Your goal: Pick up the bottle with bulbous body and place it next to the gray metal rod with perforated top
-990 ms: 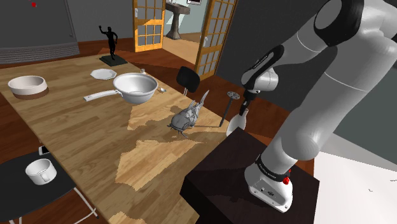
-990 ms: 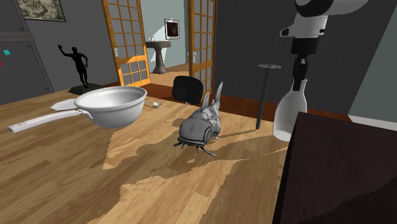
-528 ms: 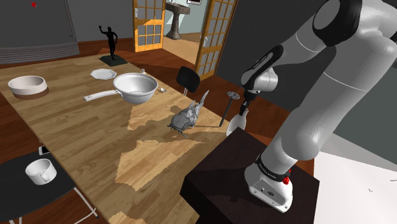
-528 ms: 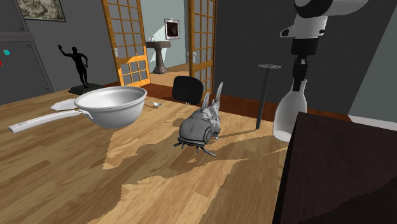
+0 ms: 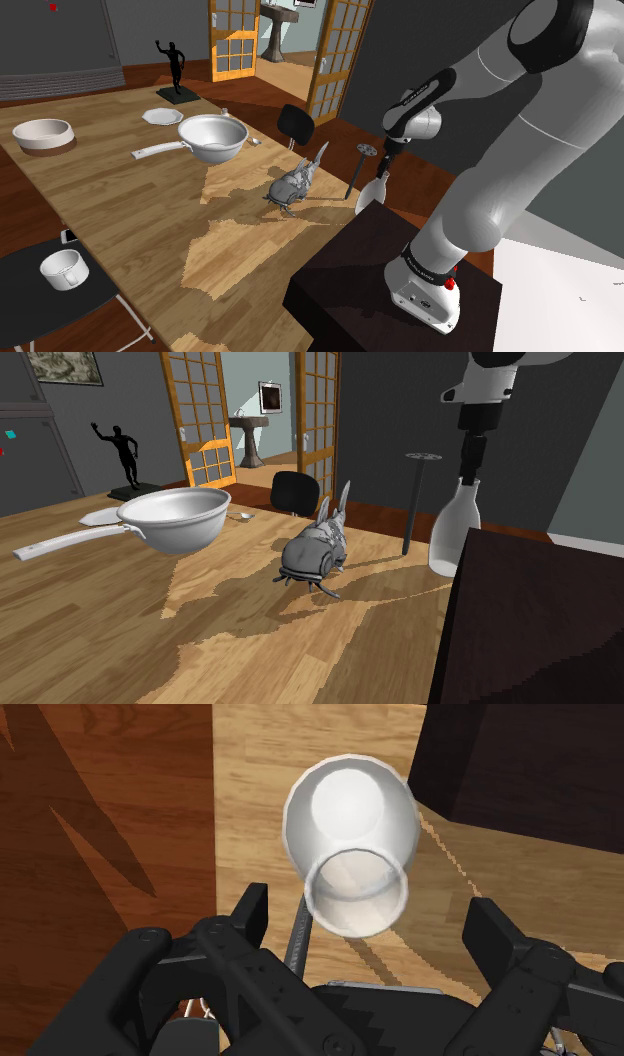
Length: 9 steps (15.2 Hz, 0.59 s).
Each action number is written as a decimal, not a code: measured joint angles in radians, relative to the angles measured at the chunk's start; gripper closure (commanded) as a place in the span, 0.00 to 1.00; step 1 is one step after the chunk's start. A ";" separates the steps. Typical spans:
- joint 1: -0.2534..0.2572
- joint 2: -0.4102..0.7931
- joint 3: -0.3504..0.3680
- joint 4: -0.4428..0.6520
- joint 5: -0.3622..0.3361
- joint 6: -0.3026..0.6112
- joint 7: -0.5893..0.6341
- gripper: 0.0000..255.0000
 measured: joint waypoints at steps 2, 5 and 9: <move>-0.017 -0.073 0.015 0.016 -0.080 -0.073 0.060 0.00; -0.041 -0.123 0.032 0.019 -0.134 -0.117 0.096 0.00; -0.044 -0.129 0.035 0.020 -0.141 -0.123 0.100 0.00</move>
